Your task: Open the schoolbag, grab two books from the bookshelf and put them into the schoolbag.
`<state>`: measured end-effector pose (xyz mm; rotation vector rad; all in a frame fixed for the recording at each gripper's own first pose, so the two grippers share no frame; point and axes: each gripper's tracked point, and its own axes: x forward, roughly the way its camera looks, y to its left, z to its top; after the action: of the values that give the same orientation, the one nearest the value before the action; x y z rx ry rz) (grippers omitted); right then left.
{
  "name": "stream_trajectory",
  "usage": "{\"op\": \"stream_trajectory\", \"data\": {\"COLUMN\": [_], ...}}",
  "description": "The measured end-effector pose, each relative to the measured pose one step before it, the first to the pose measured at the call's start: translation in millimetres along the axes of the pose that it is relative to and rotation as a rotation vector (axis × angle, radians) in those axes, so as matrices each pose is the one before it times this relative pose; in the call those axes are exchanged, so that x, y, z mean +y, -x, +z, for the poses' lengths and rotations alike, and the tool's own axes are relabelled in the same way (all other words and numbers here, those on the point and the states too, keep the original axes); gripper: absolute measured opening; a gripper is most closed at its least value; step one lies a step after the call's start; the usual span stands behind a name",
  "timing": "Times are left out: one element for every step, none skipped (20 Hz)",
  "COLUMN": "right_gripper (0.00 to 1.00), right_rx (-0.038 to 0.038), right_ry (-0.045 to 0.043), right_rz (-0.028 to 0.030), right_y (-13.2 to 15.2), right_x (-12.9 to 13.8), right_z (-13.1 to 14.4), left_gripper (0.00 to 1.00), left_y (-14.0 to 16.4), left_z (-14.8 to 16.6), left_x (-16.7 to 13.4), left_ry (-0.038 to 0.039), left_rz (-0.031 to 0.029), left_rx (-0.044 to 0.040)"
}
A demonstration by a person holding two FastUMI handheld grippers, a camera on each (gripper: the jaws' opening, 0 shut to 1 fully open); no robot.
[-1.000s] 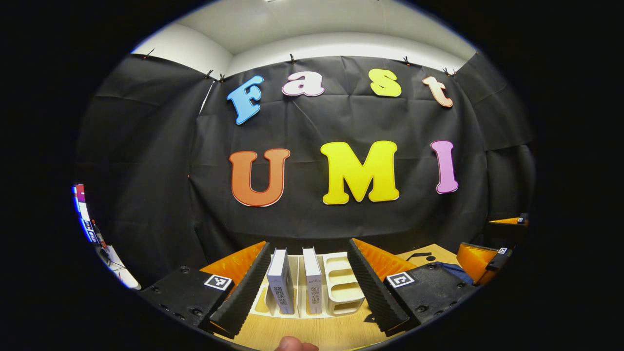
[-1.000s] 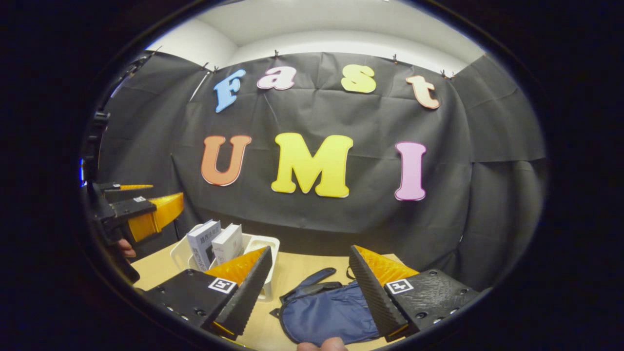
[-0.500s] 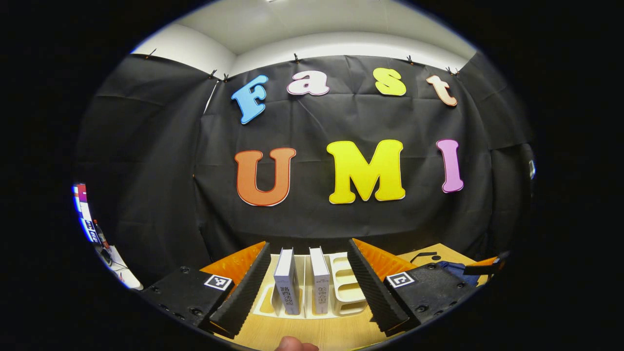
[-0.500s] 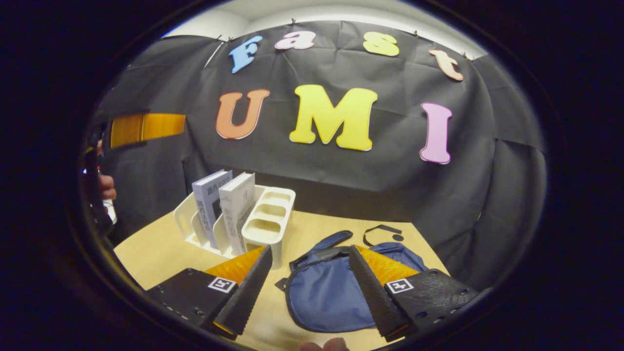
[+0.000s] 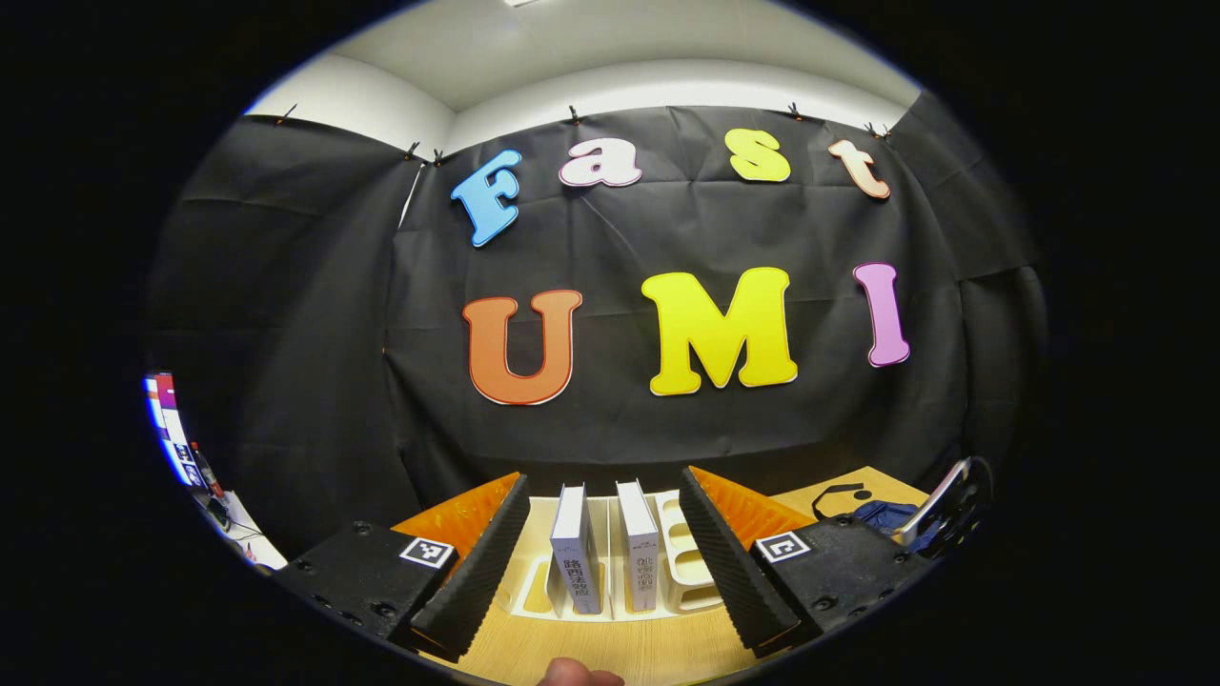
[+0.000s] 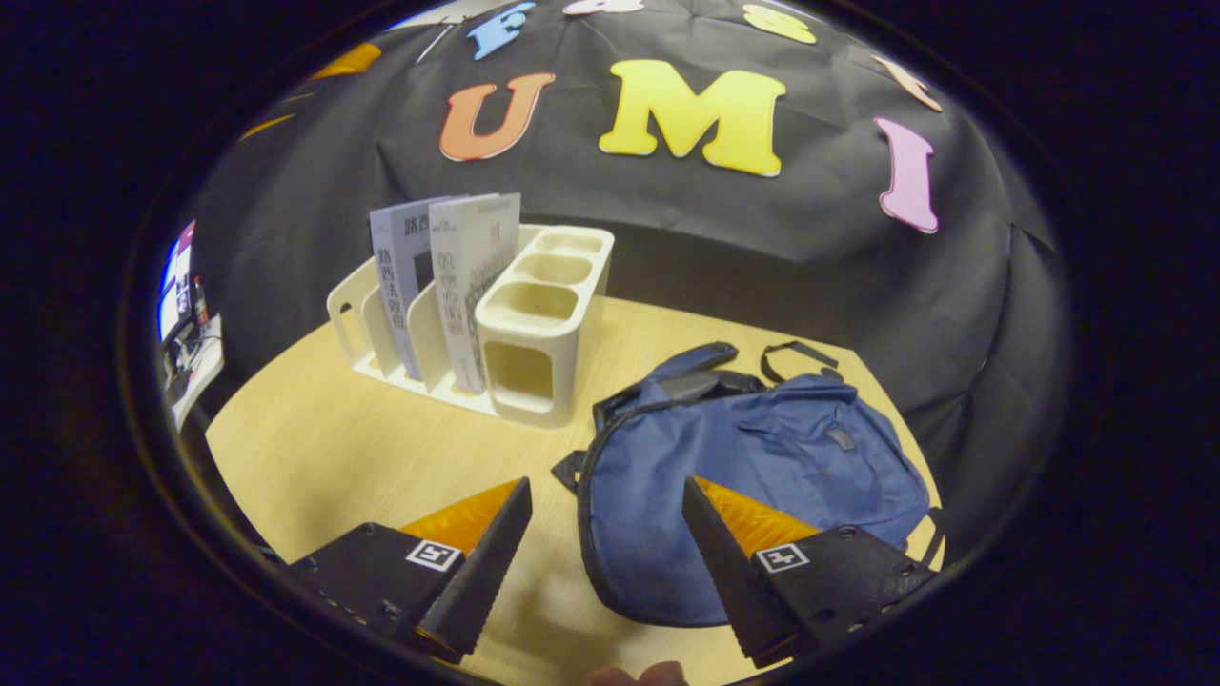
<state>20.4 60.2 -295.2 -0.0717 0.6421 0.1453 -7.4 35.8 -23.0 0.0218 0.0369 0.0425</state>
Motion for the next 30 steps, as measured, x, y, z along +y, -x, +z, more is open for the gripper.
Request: {"op": "stream_trajectory", "data": {"right_gripper": [0.98,0.96,0.96,0.96,0.96,0.98,0.96,0.96,0.96,0.95,0.93,0.94,0.84,0.8,0.75,0.58,0.56,0.45,0.33,0.17,0.17,0.12,0.07,0.05,0.01,0.01,0.01,0.01,0.01,0.01], "right_rx": [0.02235,0.01997,0.0152,0.01681,0.00897,0.00661,0.00217,0.00154,0.00073,0.00658,0.01126,0.01184,0.0108,0.00857,0.00345,0.01283,0.01086,0.0026,-0.00194,0.00314,0.00112,0.00167,0.00879,-0.00543,-0.00189,0.00352,-0.00171,-0.01304,-0.01795,-0.02172], "right_ry": [0.0067,0.01063,0.01017,0.01462,0.01747,0.01629,0.01505,0.01177,0.00588,-0.00034,-0.00256,-0.00884,-0.01273,-0.01215,-0.01596,-0.01306,-0.01073,-0.01093,0.00143,0.00353,0.00944,0.00557,-0.00826,-0.02358,-0.01554,-0.00295,-0.00099,-0.00066,-0.00153,0.00042], "right_rz": [-0.00176,-0.00676,-0.00036,-0.00415,-0.00657,-0.00747,-0.00626,-0.01216,-0.01049,-0.00218,-0.00037,-0.00115,-0.00799,-0.00973,0.00586,0.00599,0.00211,0.00926,-0.00272,0.00867,0.01211,0.00873,0.00564,0.01144,0.00974,0.01347,0.0105,0.00658,0.00897,0.00569], "right_y": [-8.49,-6.25,-5.64,-5.96,-5.1,-4.81,-3.21,-4.35,-3.22,-3.98,-3.08,-2.84,-1.59,-2.05,0.52,-0.59,0.17,1.34,2.15,3.87,0.73,2.59,2.64,2.01,5.1,2.97,5.58,5.63,7.29,9.24], "right_x": [0.64,0.42,1.56,1.61,0.69,0.41,-1.07,-1.89,-2.29,-0.1,0.23,-0.72,-2.77,-3.89,-0.43,1.15,-1.93,1.73,0.12,1.19,1.17,-1.68,-1.64,-2.36,-0.23,-1.94,-1.36,-2.47,-2.51,-3.33], "right_z": [-6.98,-8.81,-5.46,-7.23,-4.72,-3.18,-0.94,-1.93,-0.18,-1.94,-2.23,-3.28,-1.08,-1.37,1.31,-1.36,0.3,2.02,3.59,1.36,2.85,1.56,2.38,1.65,4.78,2.41,4.5,6.09,8.93,8.11], "left_gripper": [0.99,0.99,0.99,0.99,0.99,0.99,0.99,0.99,0.99,0.99,0.99,0.99,0.99,0.99,0.99,0.99,0.99,0.99,0.99,0.99,0.99,0.99,0.99,0.99,0.99,0.99,0.99,0.99,0.99,0.99], "left_y": [0.54,1.27,0.83,0.33,0.51,0.1,0.77,0.64,0.35,0.78,0.2,-0.3,0.14,-0.47,-0.73,0.22,-0.77,0.06,-0.92,-1.65,-1.14,-1.11,-0.37,-1.38,-1.77,-0.29,-1.37,-1.27,-2.21,-2.54], "left_z": [-1.05,-1.37,-2.44,-2.06,-1.1,-1.49,-1.14,-1.89,-0.02,0.03,0.31,-1.24,-1.33,-1.7,-0.58,-1.13,-0.72,-0.2,-0.05,0.7,-0.93,-1.0,-0.99,0.21,-0.48,-1.2,-0.87,-0.95,-1.18,-2.82], "left_x": [0.84,1.09,1.86,1.29,2.33,2.63,2.94,3.36,2.89,3.62,2.44,0.88,0.75,0.46,-0.37,-0.48,-0.84,0.96,-0.13,-0.8,0.31,-0.47,-0.64,0.54,-1.57,-1.51,-0.9,0.02,-0.5,-0.1], "left_ry": [-0.00115,-0.00387,-0.00366,-0.00285,-0.00065,-0.00032,-0.00364,-0.00428,-0.00305,-0.00169,-0.00053,-0.00027,0.00133,0.00234,0.00154,0.00257,0.00297,0.00155,0.00086,0.00103,0.00131,0.00219,0.00223,0.00496,0.00492,0.00396,0.0026,0.00258,0.00159,0.00115], "left_rz": [0.00028,0.00321,0.00406,0.00352,0.00336,0.0015,0.00619,0.00596,0.00631,0.00661,0.00518,0.00362,0.00201,0.00026,-0.00063,-0.00082,0.00014,0.00034,0.00215,-0.00008,0.00078,0.00069,0.00228,0.00175,-0.00098,-0.00058,-0.00006,-0.0004,-0.0013,-0.00059], "left_rx": [0.00154,0.00345,0.00595,0.0057,0.00492,0.0047,0.00518,0.00464,0.0015,0.00002,-0.0001,0.00232,0.00396,0.00489,0.00411,0.00264,0.00182,0.00215,-0.0011,-0.00022,0.00099,0.00207,0.0025,-0.00081,0.00215,0.00208,0.00207,0.00159,0.0055,0.00405]}}
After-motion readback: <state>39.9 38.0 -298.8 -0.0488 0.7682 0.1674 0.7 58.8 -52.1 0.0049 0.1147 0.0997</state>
